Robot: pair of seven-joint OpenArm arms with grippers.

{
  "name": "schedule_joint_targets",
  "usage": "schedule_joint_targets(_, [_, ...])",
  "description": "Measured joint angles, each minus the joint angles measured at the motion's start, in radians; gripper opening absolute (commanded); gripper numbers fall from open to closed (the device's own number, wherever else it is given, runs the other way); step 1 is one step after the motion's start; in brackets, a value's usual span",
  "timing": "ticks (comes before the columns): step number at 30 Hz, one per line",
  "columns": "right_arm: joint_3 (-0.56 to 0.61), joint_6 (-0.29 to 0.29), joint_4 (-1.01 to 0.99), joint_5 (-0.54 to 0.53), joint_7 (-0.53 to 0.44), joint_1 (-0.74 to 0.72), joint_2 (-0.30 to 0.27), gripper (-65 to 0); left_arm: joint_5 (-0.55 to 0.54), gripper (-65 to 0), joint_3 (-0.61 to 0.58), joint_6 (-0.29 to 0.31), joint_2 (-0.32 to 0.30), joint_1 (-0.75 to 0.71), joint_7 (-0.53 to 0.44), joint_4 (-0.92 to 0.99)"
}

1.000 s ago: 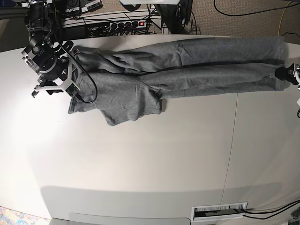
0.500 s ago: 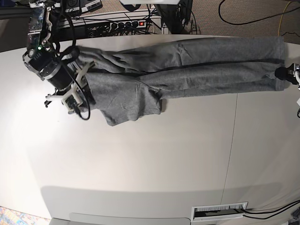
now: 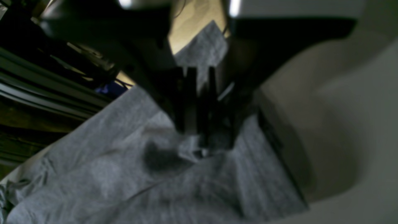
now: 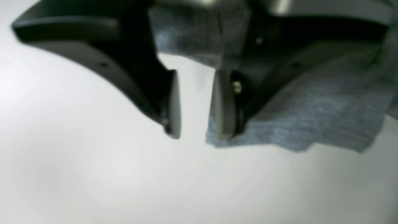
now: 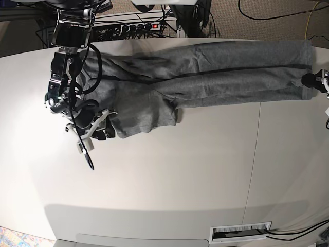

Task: Fold the T-shirt properly
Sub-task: 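Pull the bunched shirt end with the right gripper to straighten the strip, then press the right gripper onto the shirt end and grasp it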

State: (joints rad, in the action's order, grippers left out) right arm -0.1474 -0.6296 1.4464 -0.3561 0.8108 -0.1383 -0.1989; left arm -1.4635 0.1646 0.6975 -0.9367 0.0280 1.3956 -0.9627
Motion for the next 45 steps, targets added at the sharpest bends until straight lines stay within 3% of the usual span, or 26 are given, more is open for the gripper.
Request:
schedule_joint_targets(12, [0.11,0.001,-0.114,0.011,0.0,-0.042,0.0,-42.5,0.0,-58.5,0.0,0.0,0.0,0.006,0.0,0.0])
schedule_joint_targets(14, [0.111,0.001,-0.125,0.007,-0.007,-0.042,0.0,-47.1,0.0,-58.5,0.0,0.0,0.0,0.009,0.0,0.0])
schedule_joint_targets(17, [0.111,0.001,-0.126,0.006,0.005,-0.042,0.0,-63.5,0.0,-58.5,0.0,0.0,0.0,0.009,0.0,0.0])
schedule_joint_targets(18, [0.111,0.001,-0.126,-0.011,0.012,-0.042,-0.001,-65.0,0.0,-58.5,0.0,0.0,0.0,0.009,0.0,0.0])
schedule_joint_targets(27, [0.11,0.004,-0.052,-0.181,0.08,-0.055,-0.002,-65.0,0.0,-58.5,0.0,0.0,0.0,0.009,0.0,0.0])
schedule_joint_targets(33, [0.11,0.002,0.084,-0.329,0.366,-0.052,-0.005,-65.0,0.0,-58.5,0.0,0.0,0.0,0.009,0.0,-0.001])
schedule_joint_targets(35, [0.111,0.001,0.129,-0.377,0.369,-0.034,-0.024,-65.0,0.0,-58.5,0.0,0.0,0.0,0.009,0.0,-0.001])
schedule_joint_targets(40, [0.11,0.001,0.286,-0.372,0.385,0.097,-0.087,-65.0,-0.001,-58.5,0.0,0.0,0.0,0.009,0.0,-0.003])
schedule_joint_targets(45, [0.085,0.0,0.459,-0.376,0.378,0.26,-0.095,-65.0,0.0,-58.5,0.0,0.0,0.0,0.011,0.0,-0.002])
